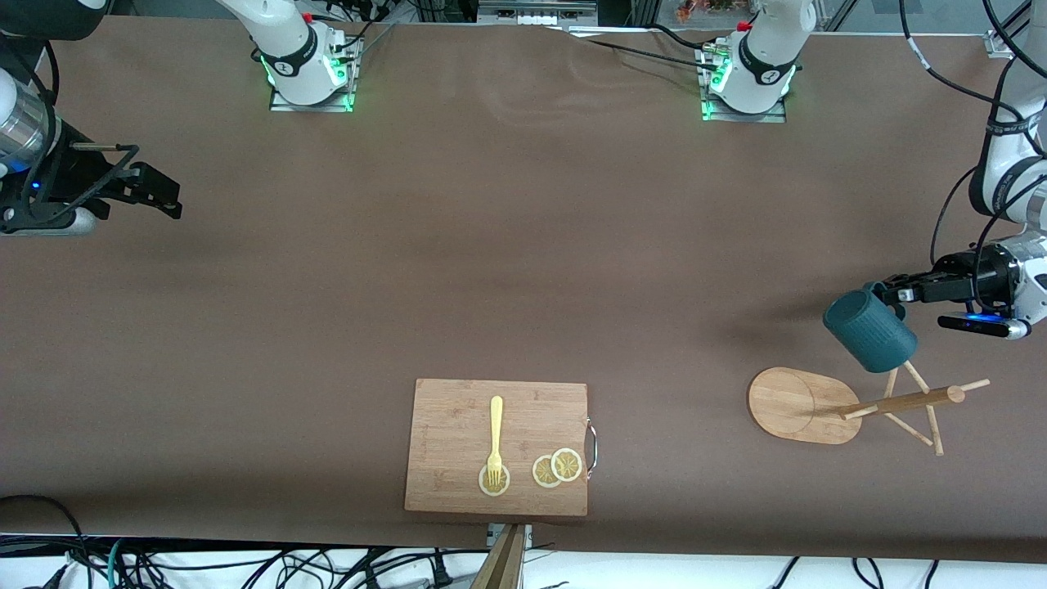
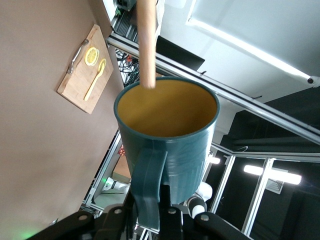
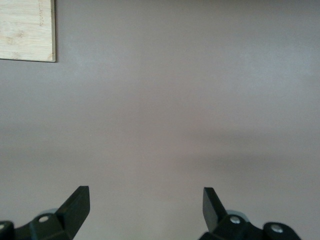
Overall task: Pass cup and hang on rack
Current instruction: 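Lower the mug handle onto a rack peg with the left gripper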
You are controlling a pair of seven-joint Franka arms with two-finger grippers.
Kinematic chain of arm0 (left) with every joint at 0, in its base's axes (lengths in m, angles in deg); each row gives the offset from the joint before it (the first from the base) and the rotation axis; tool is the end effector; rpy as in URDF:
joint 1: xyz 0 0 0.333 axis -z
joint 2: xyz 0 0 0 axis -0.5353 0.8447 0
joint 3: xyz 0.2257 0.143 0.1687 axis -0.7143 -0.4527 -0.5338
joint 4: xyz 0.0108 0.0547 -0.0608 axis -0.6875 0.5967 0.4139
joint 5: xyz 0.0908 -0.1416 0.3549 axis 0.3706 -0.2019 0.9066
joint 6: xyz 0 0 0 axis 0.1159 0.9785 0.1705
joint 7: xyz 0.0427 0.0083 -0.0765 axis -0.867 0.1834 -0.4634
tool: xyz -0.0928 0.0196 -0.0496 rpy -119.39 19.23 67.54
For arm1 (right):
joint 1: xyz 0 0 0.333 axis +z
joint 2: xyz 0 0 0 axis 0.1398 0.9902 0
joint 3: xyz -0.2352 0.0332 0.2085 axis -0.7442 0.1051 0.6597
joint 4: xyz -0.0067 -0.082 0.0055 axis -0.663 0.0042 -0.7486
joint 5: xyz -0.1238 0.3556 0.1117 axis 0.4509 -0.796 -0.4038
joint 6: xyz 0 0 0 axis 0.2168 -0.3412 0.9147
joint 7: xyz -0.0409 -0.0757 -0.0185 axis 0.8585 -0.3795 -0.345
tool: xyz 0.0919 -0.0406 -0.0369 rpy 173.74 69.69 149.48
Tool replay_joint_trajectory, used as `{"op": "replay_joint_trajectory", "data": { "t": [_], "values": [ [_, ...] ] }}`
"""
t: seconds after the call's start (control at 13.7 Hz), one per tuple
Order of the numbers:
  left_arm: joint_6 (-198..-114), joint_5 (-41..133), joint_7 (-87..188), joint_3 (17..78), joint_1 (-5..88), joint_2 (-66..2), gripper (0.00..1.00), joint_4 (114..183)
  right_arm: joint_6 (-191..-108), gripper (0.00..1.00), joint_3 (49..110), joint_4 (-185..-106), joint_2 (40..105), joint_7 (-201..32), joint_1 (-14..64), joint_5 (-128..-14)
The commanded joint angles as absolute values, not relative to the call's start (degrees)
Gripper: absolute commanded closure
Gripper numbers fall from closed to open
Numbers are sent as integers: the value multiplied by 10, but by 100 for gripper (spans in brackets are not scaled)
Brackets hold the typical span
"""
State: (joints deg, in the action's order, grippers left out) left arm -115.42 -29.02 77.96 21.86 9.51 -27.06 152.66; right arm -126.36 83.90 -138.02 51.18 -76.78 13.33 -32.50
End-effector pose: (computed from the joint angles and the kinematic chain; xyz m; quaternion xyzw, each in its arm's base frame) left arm 0.5814 0.1864 0.2951 0.6566 0.2378 -0.0554 0.7136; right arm 0.5683 0.0402 0.5932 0.9997 0.0156 -0.0119 0.0134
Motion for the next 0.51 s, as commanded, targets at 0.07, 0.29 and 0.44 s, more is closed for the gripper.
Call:
{"op": "replay_joint_trajectory", "data": {
  "t": [0.07, 0.29, 0.44],
  "values": [
    [-1128, -318, 776, 225, 73, -215, 100, 1481, -1263, 0, 841, -1371, 513, -774, 130, -316],
    [-1128, -339, 777, 225, 66, -182, 100, 1445, -1263, 0, 842, -1371, 514, -774, 131, -316],
    [-1128, -349, 777, 225, 63, -171, 100, 1435, -1264, 0, 842, -1371, 514, -774, 131, -316]
  ]
}}
